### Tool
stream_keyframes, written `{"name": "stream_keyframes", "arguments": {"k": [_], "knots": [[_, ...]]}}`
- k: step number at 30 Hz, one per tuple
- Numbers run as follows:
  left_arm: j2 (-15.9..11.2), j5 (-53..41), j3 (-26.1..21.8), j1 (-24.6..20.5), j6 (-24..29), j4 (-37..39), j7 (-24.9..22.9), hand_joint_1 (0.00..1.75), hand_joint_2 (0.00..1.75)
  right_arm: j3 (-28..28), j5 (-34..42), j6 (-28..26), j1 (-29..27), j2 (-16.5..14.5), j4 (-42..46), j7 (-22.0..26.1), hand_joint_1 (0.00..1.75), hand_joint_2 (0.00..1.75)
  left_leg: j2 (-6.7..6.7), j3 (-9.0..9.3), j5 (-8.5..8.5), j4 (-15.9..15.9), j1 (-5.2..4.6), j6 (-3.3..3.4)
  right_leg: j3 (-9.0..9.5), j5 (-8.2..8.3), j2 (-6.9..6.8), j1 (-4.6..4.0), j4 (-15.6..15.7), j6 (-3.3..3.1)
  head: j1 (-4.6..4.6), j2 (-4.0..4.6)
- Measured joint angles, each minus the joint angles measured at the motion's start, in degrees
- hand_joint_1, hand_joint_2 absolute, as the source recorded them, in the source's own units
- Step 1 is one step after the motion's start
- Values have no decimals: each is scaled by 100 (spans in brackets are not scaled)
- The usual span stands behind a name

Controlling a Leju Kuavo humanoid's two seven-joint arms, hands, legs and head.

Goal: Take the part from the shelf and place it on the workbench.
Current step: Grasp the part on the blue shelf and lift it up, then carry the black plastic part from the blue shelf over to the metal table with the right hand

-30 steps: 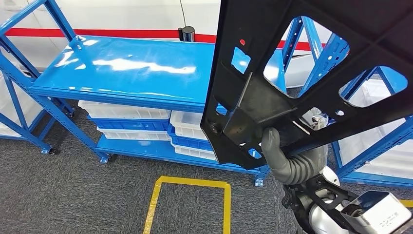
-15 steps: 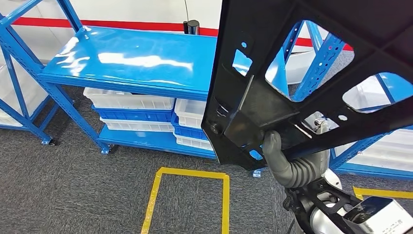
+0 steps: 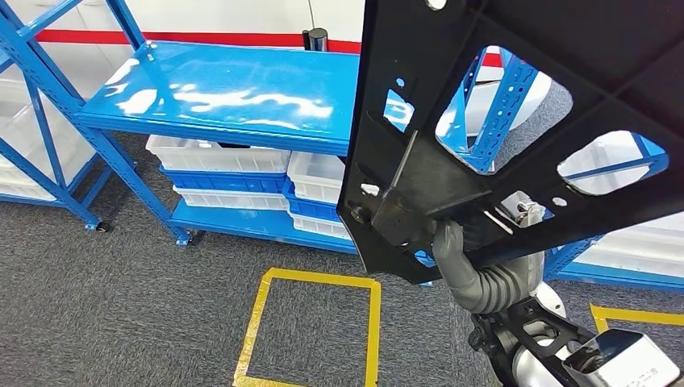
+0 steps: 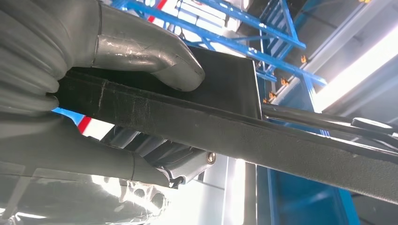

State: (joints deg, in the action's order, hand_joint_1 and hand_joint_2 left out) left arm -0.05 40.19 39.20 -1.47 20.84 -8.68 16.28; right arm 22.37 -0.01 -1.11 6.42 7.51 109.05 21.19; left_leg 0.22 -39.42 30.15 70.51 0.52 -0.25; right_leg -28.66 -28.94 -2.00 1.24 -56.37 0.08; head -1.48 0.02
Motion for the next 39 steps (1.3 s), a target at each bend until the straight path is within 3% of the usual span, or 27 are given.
{"name": "stream_keyframes", "arguments": {"k": [2, 4, 6, 8, 10, 12, 13, 14, 15, 17, 19, 22, 24, 27, 28, 29, 30, 32, 34, 35, 37, 39], "knots": [[-7, 0, 2, 1, -9, 0, 5, 0, 175, -1, -1, -1, -4, 0, 5, 5, 175, 175, 121, 509, -297, -825, -27, 76, 6, 4, -61, -22, 0, 4, -1, 0], [-17, 0, 2, -3, -14, 0, 15, 0, 175, 1, -1, -2, -6, 1, 18, 12, 175, 175, 229, 760, -372, -1297, -88, 157, -7, 15, -119, -49, 1, 36, -2, 0], [-27, -2, 3, -1, -22, 0, 26, 0, 175, 2, -4, -3, -10, 3, 29, 15, 175, 175, 189, 747, -372, -1369, -127, 214, -16, 29, -188, -62, 12, 104, 1, 0], [-31, -5, 5, 2, -40, -1, 42, 0, 175, -1, -13, -6, -13, 12, 41, 19, 175, 175, 113, 754, -427, -1451, -101, 282, -70, -49, -149, -64, -86, 153, 2, 0], [-28, -9, 10, -3, -60, -2, 62, 0, 175, -6, -25, -10, -22, 32, 49, 31, 175, 175, 39, 755, -489, -1516, -68, 349, -330, -327, 31, -58, -621, 127, -14, 0], [-23, -11, 17, -7, -74, -2, 77, 0, 175, -10, -35, -13, -48, 56, 48, 39, 175, 175, -54, 712, -518, -1516, -70, 375, -722, -640, 154, -51, -1437, 106, -27, 0], [-19, -11, 21, -5, -78, -2, 80, 0, 175, -11, -41, -14, -62, 68, 48, 39, 175, 175, -105, 696, -528, -1510, -70, 375, -845, -701, 170, -48, -1687, 129, -28, 0], [-16, -11, 23, -3, -81, -2, 81, 0, 175, -11, -45, -15, -71, 76, 48, 39, 175, 175, -158, 686, -535, -1501, -69, 370, -858, -667, 176, -44, -1714, 174, -28, 0], [-14, -11, 23, -2, -81, -2, 83, 0, 175, -11, -48, -15, -75, 81, 48, 39, 175, 175, -212, 681, -539, -1485, -63, 362, -749, -538, 185, -36, -1490, 235, -29, 0], [-14, -11, 23, -3, -82, -2, 91, 0, 175, -11, -54, -15, -74, 89, 48, 40, 175, 175, -319, 656, -527, -1416, -62, 326, -347, -198, 320, 1, -655, 340, -29, 0], [-18, -11, 24, -5, -82, -2, 99, 0, 175, -9, -58, -15, -75, 90, 49, 43, 175, 175, -413, 585, -520, -1339, -79, 261, -120, -21, 454, 22, -138, 324, -25, 0], [-28, -11, 26, 16, -82, 1, 103, 0, 175, -7, -61, -15, -71, 87, 50, 45, 175, 175, -487, 493, -558, -1311, -72, 153, -134, 33, 386, 23, -104, 196, -20, 0], [-35, -11, 27, 27, -82, 2, 103, 0, 175, -6, -61, -15, -63, 79, 52, 45, 175, 175, -345, 387, -404, -1095, -64, 93, -137, 62, 295, 61, -91, 122, 4, 0], [-32, -11, 30, 22, -82, 2, 103, 0, 175, -6, -60, -20, -61, 77, 60, 45, 175, 175, -83, -107, 153, -23, -23, 4, -158, 71, 131, 53, -89, 57, 38, 0], [-30, -11, 31, 24, -82, 2, 103, 0, 175, -5, -60, -21, -61, 78, 61, 45, 175, 175, -60, -243, 251, 272, -7, -15, -166, 71, 76, 47, -90, 57, 39, 0], [-27, -11, 32, 27, -82, 2, 103, 0, 175, -4, -60, -22, -62, 78, 61, 45, 175, 175, -45, -279, 241, 368, 6, -25, -169, 70, 21, 45, -91, 57, 39, 0], [-26, -11, 32, 29, -82, 2, 103, 0, 175, -3, -60, -22, -62, 78, 61, 45, 175, 175, -27, -192, 125, 223, 15, -27, -166, 70, -30, 46, -91, 58, 39, 0], [-28, -11, 32, 27, -82, 2, 103, 0, 175, -3, -60, -22, -57, 77, 64, 45, 175, 175, 115, 253, -226, -573, 17, 0, -149, 66, -115, 44, -90, 65, 39, 0], [-31, -14, 32, 17, -83, 1, 112, 0, 175, -2, -60, -22, -51, 77, 70, 45, 175, 175, 256, 578, -394, -1184, -23, 55, -147, 55, -182, 4, -93, 101, 31, 0], [-32, -16, 32, 14, -83, 0, 119, 0, 175, -1, -60, -22, -49, 77, 73, 45, 175, 175, 278, 614, -391, -1281, -51, 81, -147, 49, -215, -15, -91, 131, 26, 0], [-36, -21, 32, 17, -91, 1, 131, 0, 175, 3, -61, -23, -47, 78, 75, 46, 175, 175, 180, 596, -408, -1303, -78, 153, -144, 42, -276, -23, -82, 204, 21, 0], [-37, -38, 34, 20, -101, 1, 137, 0, 175, 5, -68, -30, -50, 81, 79, 55, 175, 175, 93, 607, -457, -1354, -68, 243, -209, -61, -160, -14, -230, 240, 13, 0]]}}
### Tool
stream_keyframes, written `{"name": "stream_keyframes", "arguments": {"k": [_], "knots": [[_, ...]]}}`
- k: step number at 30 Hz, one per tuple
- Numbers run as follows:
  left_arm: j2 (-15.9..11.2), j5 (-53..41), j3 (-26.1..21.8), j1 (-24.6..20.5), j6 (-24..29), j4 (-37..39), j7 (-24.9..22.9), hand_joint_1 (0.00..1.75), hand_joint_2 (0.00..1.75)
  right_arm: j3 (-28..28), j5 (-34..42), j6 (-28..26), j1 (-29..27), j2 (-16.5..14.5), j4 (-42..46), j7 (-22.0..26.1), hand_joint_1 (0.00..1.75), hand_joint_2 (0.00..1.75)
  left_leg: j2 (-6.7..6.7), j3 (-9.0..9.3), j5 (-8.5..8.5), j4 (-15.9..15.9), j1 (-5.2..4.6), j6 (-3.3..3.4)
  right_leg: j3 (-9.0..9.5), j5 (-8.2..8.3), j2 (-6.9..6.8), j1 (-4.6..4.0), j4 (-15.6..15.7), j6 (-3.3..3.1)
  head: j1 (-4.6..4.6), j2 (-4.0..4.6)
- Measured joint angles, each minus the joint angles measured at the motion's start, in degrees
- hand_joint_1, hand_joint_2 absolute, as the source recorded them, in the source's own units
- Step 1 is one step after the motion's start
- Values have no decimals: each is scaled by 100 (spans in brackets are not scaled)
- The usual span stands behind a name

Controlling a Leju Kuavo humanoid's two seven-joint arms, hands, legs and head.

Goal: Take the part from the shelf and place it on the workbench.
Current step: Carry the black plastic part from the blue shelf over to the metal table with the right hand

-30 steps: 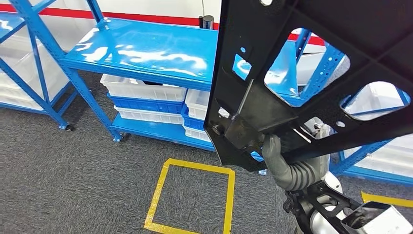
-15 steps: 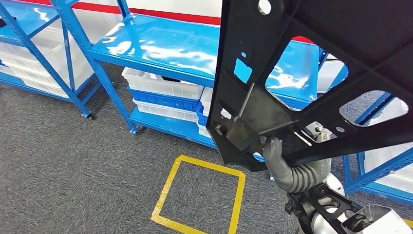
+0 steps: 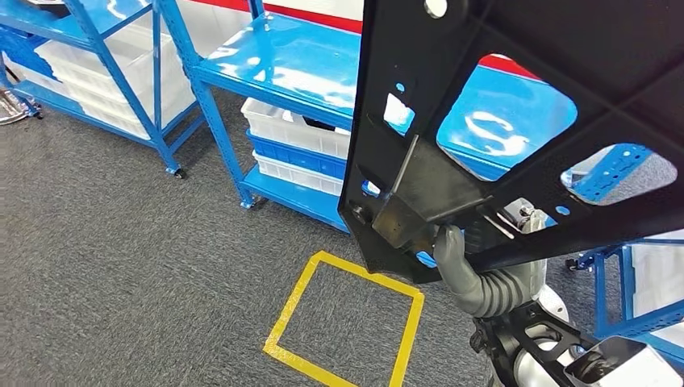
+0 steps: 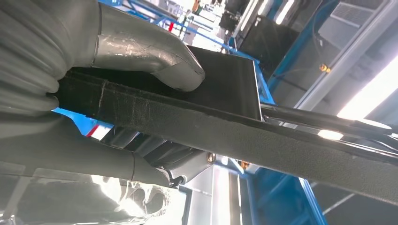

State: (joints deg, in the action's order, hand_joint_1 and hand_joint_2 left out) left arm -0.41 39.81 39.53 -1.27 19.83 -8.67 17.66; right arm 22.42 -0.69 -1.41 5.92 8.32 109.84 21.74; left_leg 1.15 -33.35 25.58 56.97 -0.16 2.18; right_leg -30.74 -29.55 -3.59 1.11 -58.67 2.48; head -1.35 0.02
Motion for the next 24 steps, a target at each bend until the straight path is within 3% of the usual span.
{"name": "stream_keyframes", "arguments": {"k": [1, 3, 5, 6, 8, 9, 11, 13, 15, 16, 18, 20, 21, 22, 24], "knots": [[1, -11, 1, -4, 4, -1, 3, 0, 175, 2, -9, -7, -8, 2, 2, 10, 175, 175, -43, 7, -25, -23, 13, 39, -110, -128, 111, 1, -236, -13, -9, 0], [3, -26, 3, -12, 27, 0, -1, 0, 175, 8, -40, -25, -57, 7, 2, 46, 175, 175, -146, -11, -42, -25, 12, 78, -472, -464, 292, 0, -1006, -67, -21, 0], [6, -22, 4, -9, 60, 1, -43, 0, 175, 25, -89, -39, -131, 7, 3, 89, 175, 175, -272, -24, -49, -21, 7, 88, -731, -609, 338, -10, -1521, -46, -24, 0], [9, -12, 4, -6, 89, 2, -78, 0, 175, 42, -114, -42, -158, 5, 7, 103, 175, 175, -337, -24, -51, -16, 6, 88, -703, -537, 347, -11, -1448, -1, -25, 0], [21, 31, 3, -4, 169, 2, -142, 0, 175, 101, -149, -41, -178, -8, 28, 113, 175, 175, -463, -28, -44, 18, 11, 72, -363, -204, 434, 12, -705, 104, -25, 0], [28, 61, 1, -4, 215, 2, -164, 0, 175, 140, -158, -37, -175, -17, 40, 111, 175, 175, -518, -43, -34, 50, 1, 50, -191, -64, 504, 19, -327, 120, -26, 0], [40, 115, -2, 0, 297, 3, -185, 0, 175, 226, -149, -17, -154, -41, 53, 102, 175, 175, -603, -91, -25, 97, -18, -8, -14, 69, 589, 24, 58, 67, -23, 0], [50, 145, -6, 14, 334, 4, -190, 0, 175, 295, -105, 12, -88, -53, 46, 88, 175, 175, -654, -124, -45, 94, -17, -66, -13, 96, 523, 21, 59, -25, -20, 0], [56, 146, -8, 28, 321, 5, -190, 0, 175, 343, -51, 29, 5, -62, 36, 85, 175, 175, -532, -174, 24, 191, -12, -126, -10, 120, 449, 50, 70, -96, -9, 0], [57, 141, -9, 29, 301, 6, -191, 0, 175, 360, -26, 31, 40, -71, 34, 88, 175, 175, -415, -264, 150, 385, -9, -156, -6, 123, 401, 69, 77, -131, 1, 0], [60, 129, -9, 23, 246, 5, -196, 0, 175, 382, 5, 25, 70, -87, 25, 92, 175, 175, -200, -608, 527, 1106, 12, -218, -4, 112, 288, 58, 77, -178, 22, 0], [59, 124, -9, 26, 206, 5, -205, 0, 175, 404, 10, 9, 88, -94, 3, 90, 175, 175, -149, -918, 731, 1720, 46, -252, -6, 103, 165, 46, 76, -188, 22, 0], [56, 123, -8, 29, 192, 6, -209, 0, 175, 418, 10, -2, 102, -97, -13, 85, 175, 175, -136, -929, 673, 1734, 59, -257, -4, 100, 110, 44, 75, -190, 22, 0], [48, 125, -9, 31, 177, 6, -210, 0, 175, 433, 10, -12, 123, -101, -30, 76, 175, 175, -110, -813, 516, 1506, 68, -253, 3, 96, 59, 45, 75, -191, 22, 0], [25, 134, -10, 24, 143, 5, -214, 0, 175, 460, 9, -24, 177, -114, -68, 58, 175, 175, 80, -383, 165, 696, 57, -221, 24, 79, -20, 31, 74, -178, 22, 0]]}}
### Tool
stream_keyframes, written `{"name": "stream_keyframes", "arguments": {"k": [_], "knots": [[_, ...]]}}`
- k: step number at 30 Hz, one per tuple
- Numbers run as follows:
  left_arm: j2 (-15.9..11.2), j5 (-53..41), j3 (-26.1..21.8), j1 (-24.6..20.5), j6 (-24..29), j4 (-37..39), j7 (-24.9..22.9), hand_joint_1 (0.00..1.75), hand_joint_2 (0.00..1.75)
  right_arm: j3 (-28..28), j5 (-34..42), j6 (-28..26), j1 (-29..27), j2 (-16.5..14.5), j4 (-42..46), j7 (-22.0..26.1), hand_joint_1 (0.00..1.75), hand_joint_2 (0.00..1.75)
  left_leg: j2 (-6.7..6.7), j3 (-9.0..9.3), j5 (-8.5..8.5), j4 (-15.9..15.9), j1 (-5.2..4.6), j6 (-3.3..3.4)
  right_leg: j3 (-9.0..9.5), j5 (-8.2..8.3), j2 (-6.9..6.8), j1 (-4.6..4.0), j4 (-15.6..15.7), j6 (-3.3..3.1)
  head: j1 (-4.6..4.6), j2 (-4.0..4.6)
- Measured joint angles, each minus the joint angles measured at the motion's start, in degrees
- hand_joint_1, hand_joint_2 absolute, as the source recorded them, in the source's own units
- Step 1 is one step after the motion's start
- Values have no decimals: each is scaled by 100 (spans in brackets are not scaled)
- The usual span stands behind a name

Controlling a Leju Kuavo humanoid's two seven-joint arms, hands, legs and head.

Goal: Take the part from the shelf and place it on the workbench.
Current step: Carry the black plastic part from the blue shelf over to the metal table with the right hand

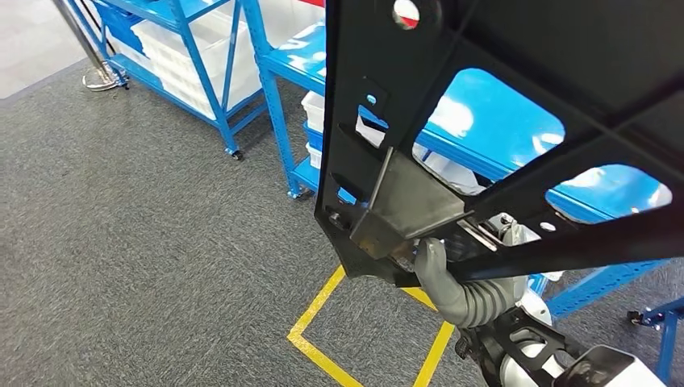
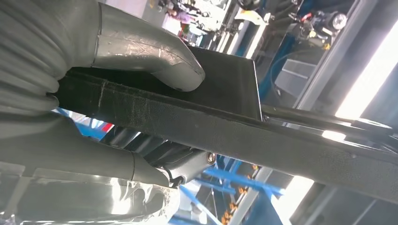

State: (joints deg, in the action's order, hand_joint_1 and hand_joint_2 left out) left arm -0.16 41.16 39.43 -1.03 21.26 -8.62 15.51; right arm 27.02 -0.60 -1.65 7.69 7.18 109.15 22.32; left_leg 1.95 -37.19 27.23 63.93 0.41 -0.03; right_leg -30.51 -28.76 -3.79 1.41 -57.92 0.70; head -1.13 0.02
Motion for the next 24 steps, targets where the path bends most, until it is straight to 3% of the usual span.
{"name": "stream_keyframes", "arguments": {"k": [1, 3, 5, 6, 7, 9, 11, 12, 13, 15, 16, 18, 20, 22, 24], "knots": [[-13, 7, -1, -8, -17, -1, -3, 0, 175, 11, -1, -1, 32, -8, -26, -6, 175, 175, 88, 168, -100, -321, -20, 28, 5, -11, -32, -22, -1, 15, -5, 0], [-30, 14, -2, -22, -45, -3, -11, 0, 175, 32, -2, -1, 83, -23, -94, -13, 175, 175, 153, 267, -119, -558, -74, 82, 13, -30, -105, -62, 6, 61, -15, 0], [-43, 15, -3, -17, -54, -2, -22, 0, 175, 47, -2, -1, 122, -33, -158, -18, 175, 175, 25, 270, -146, -595, -83, 155, 29, -53, -178, -67, 15, 123, -22, -1], [-48, 15, -3, -14, -56, -2, -27, 0, 175, 52, -3, -1, 137, -35, -184, -20, 175, 175, -30, 290, -170, -628, -75, 198, 13, -99, -131, -61, -42, 143, -26, -1], [-54, 15, -4, -15, -57, -3, -30, 0, 175, 57, -3, -2, 152, -37, -204, -19, 175, 175, -83, 312, -196, -662, -61, 239, -47, -185, -34, -59, -189, 143, -30, -1], [-62, 15, -7, -27, -63, -4, -32, 0, 175, 71, -2, -3, 162, -34, -249, -19, 175, 175, -197, 324, -222, -690, -50, 287, -360, -484, 243, -51, -851, 95, -50, 0], [-63, 19, -7, -30, -79, -4, -34, 0, 175, 88, -2, -3, 161, -25, -308, -25, 175, 175, -334, 316, -224, -686, -57, 299, -737, -721, 359, -51, -1571, 85, -63, 0], [-63, 25, -7, -28, -84, -4, -38, 0, 175, 96, -1, -3, 166, -21, -341, -31, 175, 175, -398, 315, -225, -683, -60, 300, -825, -730, 370, -50, -1704, 112, -63, 0], [-61, 39, -7, -27, -73, -4, -48, 0, 175, 105, 4, -3, 182, -17, -382, -38, 175, 175, -472, 319, -224, -676, -58, 298, -782, -618, 377, -45, -1557, 165, -64, 0], [-55, 69, -7, -30, -26, -5, -77, 0, 175, 121, 29, -2, 243, -14, -463, -46, 175, 175, -604, 319, -211, -643, -47, 276, -452, -247, 460, -19, -766, 274, -65, 0], [-53, 82, -7, -33, -3, -5, -94, 0, 175, 130, 49, 1, 282, -14, -508, -46, 175, 175, -666, 310, -198, -615, -51, 252, -278, -81, 507, -9, -369, 290, -65, 0], [-52, 97, -7, -32, 13, -5, -120, 0, 175, 149, 87, 9, 354, -16, -591, -35, 175, 175, -741, 274, -190, -586, -65, 191, -137, 37, 559, -18, -56, 222, -64, 0], [-53, 126, -7, -22, 38, -4, -137, 0, 175, 174, 112, 22, 434, -19, -666, -16, 175, 175, -771, 246, -197, -585, -60, 142, -132, 66, 495, -20, -55, 133, -62, 0], [-48, 153, -7, -23, 90, -4, -148, 0, 175, 205, 143, 34, 513, -22, -722, 4, 175, 175, -599, 173, -88, -427, -63, 91, -124, 81, 425, 14, -44, 57, -41, 0], [-39, 161, -7, -48, 132, -4, -157, 0, 175, 232, 172, 39, 555, -23, -760, 21, 175, 175, -334, -108, 233, 156, -57, 35, -116, 75, 329, 16, -38, -11, -13, 0]]}}
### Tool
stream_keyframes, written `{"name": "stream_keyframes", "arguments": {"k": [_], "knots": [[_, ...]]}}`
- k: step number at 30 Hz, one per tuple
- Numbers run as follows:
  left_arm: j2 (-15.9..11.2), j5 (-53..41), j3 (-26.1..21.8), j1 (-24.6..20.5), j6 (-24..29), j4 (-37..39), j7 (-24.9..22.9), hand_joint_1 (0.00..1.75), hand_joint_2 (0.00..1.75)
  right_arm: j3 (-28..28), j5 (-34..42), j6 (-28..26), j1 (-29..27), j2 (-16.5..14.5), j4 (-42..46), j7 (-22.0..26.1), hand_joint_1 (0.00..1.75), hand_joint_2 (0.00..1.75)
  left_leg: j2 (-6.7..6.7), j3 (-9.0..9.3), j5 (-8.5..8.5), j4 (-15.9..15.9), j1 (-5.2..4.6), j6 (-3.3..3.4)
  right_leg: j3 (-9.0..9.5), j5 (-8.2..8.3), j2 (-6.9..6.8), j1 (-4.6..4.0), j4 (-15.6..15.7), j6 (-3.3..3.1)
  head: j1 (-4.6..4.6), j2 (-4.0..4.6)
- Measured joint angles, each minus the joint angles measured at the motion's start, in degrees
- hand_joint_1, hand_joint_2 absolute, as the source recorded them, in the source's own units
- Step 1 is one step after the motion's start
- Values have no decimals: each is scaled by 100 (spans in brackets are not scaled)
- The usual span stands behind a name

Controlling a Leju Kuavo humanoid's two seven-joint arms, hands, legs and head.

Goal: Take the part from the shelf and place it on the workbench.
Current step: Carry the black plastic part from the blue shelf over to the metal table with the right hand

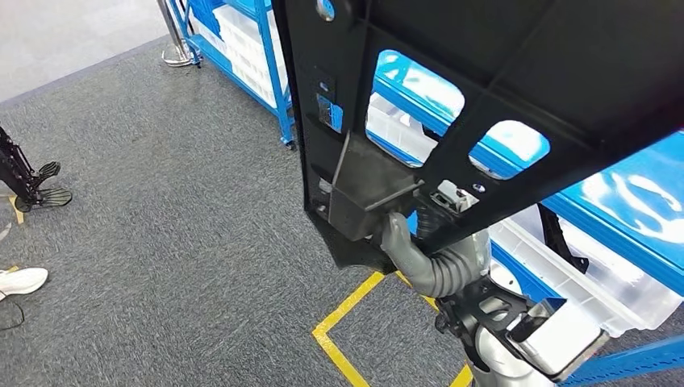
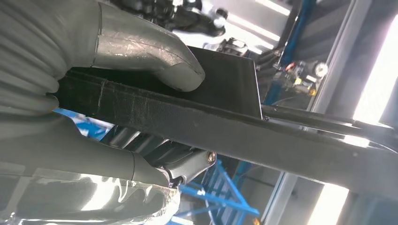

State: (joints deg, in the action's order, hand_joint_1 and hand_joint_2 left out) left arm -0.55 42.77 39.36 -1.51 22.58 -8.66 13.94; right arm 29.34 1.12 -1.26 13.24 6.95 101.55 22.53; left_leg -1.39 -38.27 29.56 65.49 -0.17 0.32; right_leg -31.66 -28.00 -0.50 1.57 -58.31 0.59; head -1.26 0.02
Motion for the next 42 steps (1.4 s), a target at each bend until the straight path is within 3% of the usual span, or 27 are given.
{"name": "stream_keyframes", "arguments": {"k": [2, 3, 4, 6, 8, 9, 11, 12, 14, 16, 18, 19, 20, 22, 24, 26, 27, 29, 31, 32, 33, 34, 36, 38, 40, 42], "knots": [[12, 15, 0, -23, 28, 0, -16, 0, 175, 31, 13, 3, 11, 2, -43, 5, 175, 175, 101, -390, 299, 751, 31, -38, -2, -11, -117, -21, 0, -25, 8, 0], [19, 27, 0, -27, 43, 0, -27, 0, 175, 51, 18, 5, 17, 2, -65, 5, 175, 175, 115, -497, 323, 938, 41, -45, -2, -16, -176, -27, 0, -28, 8, 0], [25, 39, 0, -28, 57, 0, -37, 0, 175, 71, 26, 8, 29, 3, -83, 5, 175, 175, 127, -479, 230, 881, 46, -42, 1, -20, -227, -29, -1, -30, 8, 0], [31, 55, -2, -32, 79, -1, -48, 0, 175, 108, 45, 19, 80, 0, -111, 5, 175, 175, 245, -112, -148, 167, 39, 0, 18, -32, -315, -33, 0, -29, 8, 0], [33, 63, -7, -52, 105, -2, -48, 0, 175, 143, 72, 40, 139, -2, -128, 4, 175, 175, 438, 253, -374, -525, -13, 56, 32, -57, -388, -76, -5, 0, 3, 0], [36, 67, -11, -61, 120, -2, -47, 0, 175, 163, 86, 50, 161, -2, -134, 2, 175, 175, 488, 322, -392, -669, -41, 81, 37, -69, -426, -95, -5, 23, -1, 0], [38, 76, -25, -63, 148, -2, -43, 0, 175, 200, 107, 63, 195, -1, -142, -7, 175, 175, 393, 316, -386, -713, -74, 130, 59, -85, -522, -106, 17, 77, -9, 0], [42, 79, -30, -56, 158, -3, -38, 0, 175, 214, 114, 63, 211, -1, -145, -14, 175, 175, 342, 331, -404, -741, -69, 164, 60, -107, -505, -101, 0, 105, -10, 0], [48, 78, -37, -55, 170, -4, -21, 0, 175, 228, 123, 64, 236, 8, -149, -20, 175, 175, 227, 370, -454, -806, -43, 240, -67, -270, -288, -93, -292, 116, -20, 0], [60, 68, -40, -65, 168, -4, -2, 0, 175, 239, 127, 64, 235, 31, -163, -23, 175, 175, 102, 378, -474, -824, -29, 280, -425, -576, -37, -81, -1016, 76, -33, 0], [75, 50, -42, -61, 153, -4, 10, 0, 175, 253, 128, 64, 224, 58, -180, -28, 175, 175, -38, 377, -474, -820, -29, 288, -748, -743, 25, -80, -1606, 98, -37, 0], [80, 41, -42, -54, 143, -4, 16, 0, 175, 261, 128, 64, 221, 67, -185, -32, 175, 175, -107, 381, -473, -816, -28, 288, -772, -692, 34, -78, -1603, 143, -37, 0], [84, 34, -42, -49, 133, -4, 21, 0, 175, 272, 127, 63, 219, 73, -186, -37, 175, 175, -180, 389, -470, -811, -24, 284, -685, -552, 47, -71, -1372, 205, -36, 0], [84, 26, -42, -45, 125, -5, 38, 0, 175, 291, 126, 63, 218, 82, -184, -60, 175, 175, -317, 396, -450, -776, -17, 251, -324, -191, 152, -43, -553, 303, -36, 0], [83, 26, -43, -37, 129, -5, 56, 0, 175, 310, 123, 62, 214, 91, -177, -85, 175, 175, -418, 371, -430, -739, -24, 194, -94, -8, 229, -34, -68, 260, -34, 0], [84, 27, -44, -15, 136, -4, 66, 0, 175, 321, 120, 62, 213, 91, -171, -98, 175, 175, -470, 344, -438, -743, -24, 142, -65, 15, 187, -54, -25, 149, -32, 0], [82, 27, -44, -1, 139, -4, 68, 0, 175, 323, 120, 62, 217, 86, -168, -99, 175, 175, -455, 338, -435, -740, -19, 120, -62, 25, 160, -43, -19, 111, -32, 0], [85, 27, -43, 17, 146, -4, 72, 0, 175, 327, 119, 62, 224, 72, -160, -102, 175, 175, -261, 255, -301, -548, -22, 64, -44, 33, 90, -9, -6, 45, -14, 0], [93, 27, -43, 14, 153, -4, 75, 0, 175, 329, 115, 62, 223, 62, -154, -104, 175, 175, -2, -49, 39, 84, -5, 6, -31, 21, -4, -8, -2, -10, 8, 0], [97, 28, -44, 9, 157, -4, 76, 0, 175, 331, 111, 62, 218, 61, -154, -110, 175, 175, 61, -249, 206, 473, 15, -12, -30, 14, -61, -19, -2, -32, 13, 0], [102, 29, -44, 8, 162, -4, 76, 0, 175, 333, 108, 63, 213, 61, -154, -118, 175, 175, 93, -404, 295, 761, 30, -23, -29, 7, -118, -30, -2, -40, 13, 0], [109, 31, -44, 9, 167, -4, 76, 0, 175, 336, 105, 66, 207, 60, -154, -128, 175, 175, 111, -466, 281, 863, 39, -26, -25, 1, -175, -36, -2, -44, 14, 0], [122, 38, -44, 9, 171, -4, 73, 0, 175, 344, 103, 74, 204, 54, -145, -149, 175, 175, 171, -249, -16, 426, 43, -8, -4, -15, -275, -39, -2, -46, 14, 0], [129, 45, -44, 2, 179, -4, 69, 0, 175, 350, 98, 90, 203, 49, -109, -171, 175, 175, 399, 150, -303, -319, 13, 41, 20, -41, -356, -71, -5, -24, 12, 0], [140, 50, -45, -11, 196, -4, 68, 0, 175, 356, 93, 116, 198, 48, -67, -192, 175, 175, 530, 317, -368, -658, -43, 91, 34, -65, -438, -113, -3, 22, 1, 0], [154, 51, -46, -12, 221, -4, 68, 0, 175, 358, 91, 134, 189, 49, -35, -205, 175, 175, 407, 317, -382, -701, -70, 151, 45, -87, -533, -125, 9, 78, -7, 0]]}}
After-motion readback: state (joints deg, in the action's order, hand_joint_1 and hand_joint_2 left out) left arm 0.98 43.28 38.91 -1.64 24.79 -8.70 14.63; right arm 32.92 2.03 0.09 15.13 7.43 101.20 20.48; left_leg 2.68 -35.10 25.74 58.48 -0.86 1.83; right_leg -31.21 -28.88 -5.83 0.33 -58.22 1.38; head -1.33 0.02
